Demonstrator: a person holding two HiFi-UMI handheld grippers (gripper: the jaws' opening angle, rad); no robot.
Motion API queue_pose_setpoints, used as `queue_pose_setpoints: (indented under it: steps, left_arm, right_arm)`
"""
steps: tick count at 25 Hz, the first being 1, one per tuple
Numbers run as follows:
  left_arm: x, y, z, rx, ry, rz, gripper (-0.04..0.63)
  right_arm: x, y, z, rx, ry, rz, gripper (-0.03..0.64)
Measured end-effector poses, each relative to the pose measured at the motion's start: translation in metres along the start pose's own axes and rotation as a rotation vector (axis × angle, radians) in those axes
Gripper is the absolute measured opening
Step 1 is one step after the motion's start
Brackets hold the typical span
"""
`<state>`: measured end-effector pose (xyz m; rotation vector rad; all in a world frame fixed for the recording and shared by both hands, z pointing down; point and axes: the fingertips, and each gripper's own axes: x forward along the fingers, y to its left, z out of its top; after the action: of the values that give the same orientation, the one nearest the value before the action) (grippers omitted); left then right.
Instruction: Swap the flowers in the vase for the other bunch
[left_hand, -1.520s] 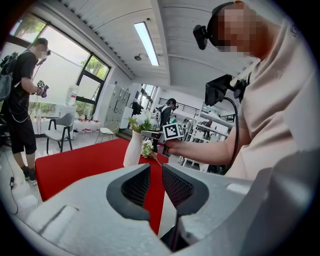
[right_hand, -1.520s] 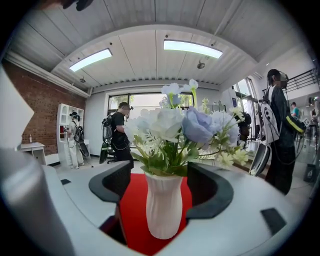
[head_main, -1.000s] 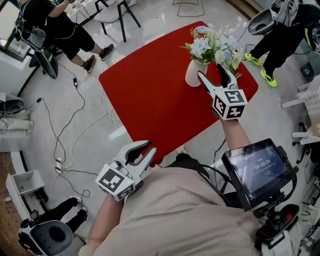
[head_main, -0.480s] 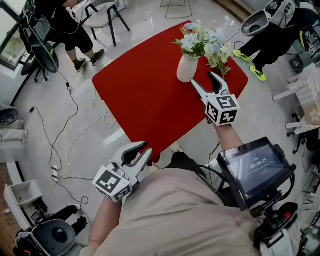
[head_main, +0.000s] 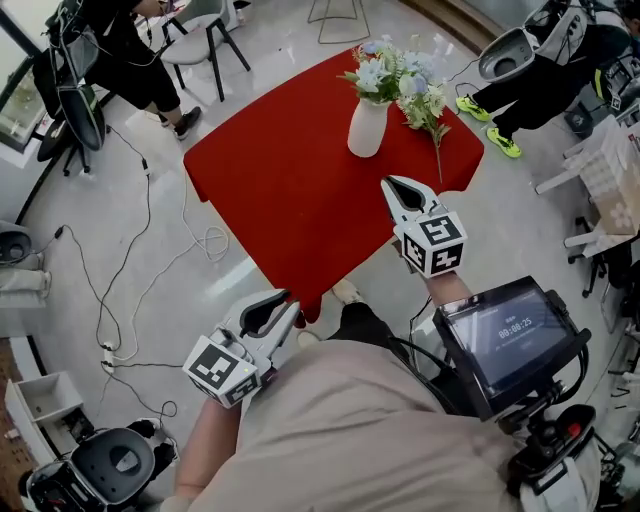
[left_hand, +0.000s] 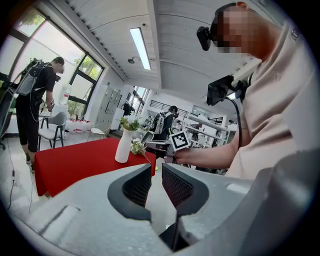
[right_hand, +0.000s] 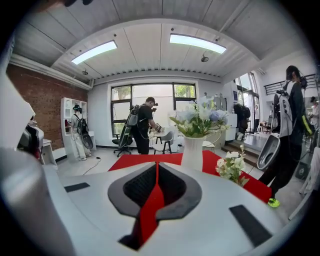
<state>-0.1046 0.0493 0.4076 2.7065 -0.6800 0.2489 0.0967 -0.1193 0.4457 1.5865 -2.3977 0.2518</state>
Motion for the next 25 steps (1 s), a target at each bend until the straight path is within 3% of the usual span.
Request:
queue_pose_setpoints:
  steps: [16,25]
  left_arm:
    - [-0.027,0.001,-0.018,-0.026,0.036,0.007,0.048]
    - [-0.047,-0.015,-0.037,-0.033,0.09,0.013,0.043]
  right_arm:
    - [-0.04,0.127,-0.009,-0.056,0.045,0.231,0.012]
    - [-0.079,0.184,-0.006,-0.069,0.022,0.278,0.012]
